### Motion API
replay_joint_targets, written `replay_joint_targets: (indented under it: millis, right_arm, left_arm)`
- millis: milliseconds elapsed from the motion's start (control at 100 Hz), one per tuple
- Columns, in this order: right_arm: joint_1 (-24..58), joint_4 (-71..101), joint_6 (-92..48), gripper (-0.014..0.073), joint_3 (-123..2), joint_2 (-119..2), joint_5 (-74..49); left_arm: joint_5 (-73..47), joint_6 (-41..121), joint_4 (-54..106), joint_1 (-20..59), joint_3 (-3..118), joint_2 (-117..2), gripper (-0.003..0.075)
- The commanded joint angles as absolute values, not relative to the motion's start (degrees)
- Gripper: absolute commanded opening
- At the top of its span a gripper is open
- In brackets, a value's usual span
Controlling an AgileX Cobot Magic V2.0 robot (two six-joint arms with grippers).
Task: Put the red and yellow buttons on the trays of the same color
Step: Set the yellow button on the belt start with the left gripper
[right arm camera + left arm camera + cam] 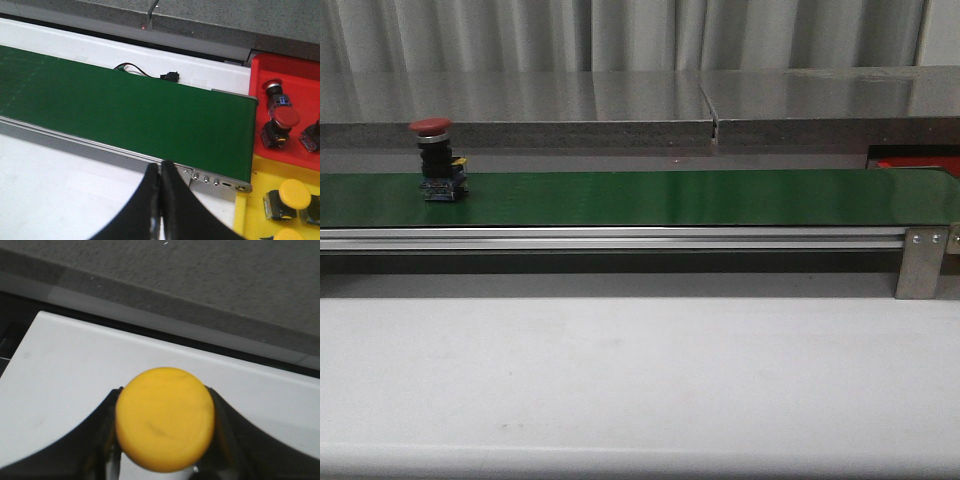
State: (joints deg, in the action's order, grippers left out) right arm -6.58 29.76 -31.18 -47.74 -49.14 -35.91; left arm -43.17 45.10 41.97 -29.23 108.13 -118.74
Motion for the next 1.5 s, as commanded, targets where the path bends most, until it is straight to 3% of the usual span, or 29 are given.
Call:
replay_joint_targets:
  millis: [0, 280, 490, 830, 1330, 1410, 1490]
  right_arm:
    - [-6.63, 30.57, -31.68, -0.0118, -49.18, -48.74, -32.93]
    - [-6.63, 30.57, -31.68, -0.0118, -49.18, -48.74, -32.93]
    - [-6.63, 30.57, -31.68, -0.0118, -49.18, -48.74, -32.93]
    - [-6.63, 30.57, -31.68, -0.0118, -49.18, -48.74, -32.93]
    - [-6.63, 30.57, -31.68, -0.0118, -49.18, -48.74, -32.93]
    - [-6.63, 30.57, -31.68, -0.0118, -49.18, -48.74, -32.93]
    - [-6.63, 30.57, -31.68, -0.0118, -49.18, -48.74, -32.93]
  left_arm:
    - [-45.88, 44.92, 45.04, -29.01, 109.82, -111.28, -0.0019]
    - [-42.41, 45.72, 45.17, -28.53, 93.68, -98.36, -0.0019]
    - [-35.28, 50.09, 45.06, -23.42, 83.48, -95.13, -0.0019]
    - [-30.46, 50.09, 38.74, -15.84, 81.53, -99.52, -0.0019]
    - [-27.07, 50.09, 37.94, -15.45, 81.53, -105.85, -0.0015]
    - [-27.24, 50.09, 37.83, -15.45, 81.53, -106.09, 0.0024]
    - [-27.77, 50.09, 37.83, -15.45, 81.53, -106.09, 0.0128]
